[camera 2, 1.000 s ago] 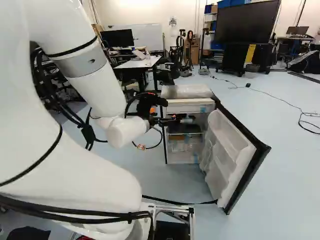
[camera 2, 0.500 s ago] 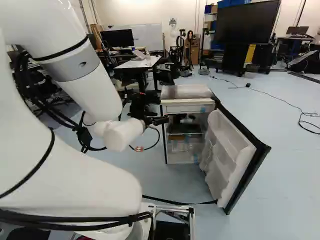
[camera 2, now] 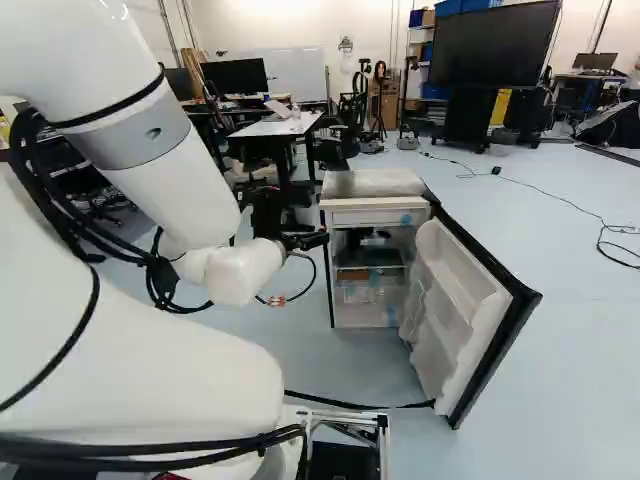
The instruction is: Open the fridge door
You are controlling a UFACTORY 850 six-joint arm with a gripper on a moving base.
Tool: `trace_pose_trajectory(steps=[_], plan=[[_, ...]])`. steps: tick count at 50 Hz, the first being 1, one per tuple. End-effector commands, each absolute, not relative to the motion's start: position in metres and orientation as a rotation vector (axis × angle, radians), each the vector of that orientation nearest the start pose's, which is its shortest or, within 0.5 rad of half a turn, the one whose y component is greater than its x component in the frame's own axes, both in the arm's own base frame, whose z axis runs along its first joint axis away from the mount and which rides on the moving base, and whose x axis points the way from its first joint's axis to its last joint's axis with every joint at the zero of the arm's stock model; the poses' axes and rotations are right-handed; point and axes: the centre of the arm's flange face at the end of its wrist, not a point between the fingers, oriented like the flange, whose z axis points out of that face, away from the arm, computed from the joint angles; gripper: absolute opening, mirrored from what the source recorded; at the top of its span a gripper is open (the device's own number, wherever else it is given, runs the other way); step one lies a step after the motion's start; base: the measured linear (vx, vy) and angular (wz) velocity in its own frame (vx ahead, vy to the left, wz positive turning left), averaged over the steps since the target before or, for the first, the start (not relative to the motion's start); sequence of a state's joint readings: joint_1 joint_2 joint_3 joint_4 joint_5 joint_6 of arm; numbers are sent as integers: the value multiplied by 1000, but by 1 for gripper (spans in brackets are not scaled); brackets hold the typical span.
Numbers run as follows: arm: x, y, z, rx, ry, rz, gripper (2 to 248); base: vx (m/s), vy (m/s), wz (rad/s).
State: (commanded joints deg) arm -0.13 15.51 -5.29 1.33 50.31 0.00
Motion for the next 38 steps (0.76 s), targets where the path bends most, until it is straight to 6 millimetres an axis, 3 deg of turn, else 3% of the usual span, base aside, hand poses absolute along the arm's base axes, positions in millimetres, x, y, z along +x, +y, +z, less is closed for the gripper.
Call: trace_pose_trajectory(steps=[38], plan=[[270,0,366,-2558,0,-1824,247,0,0,0]])
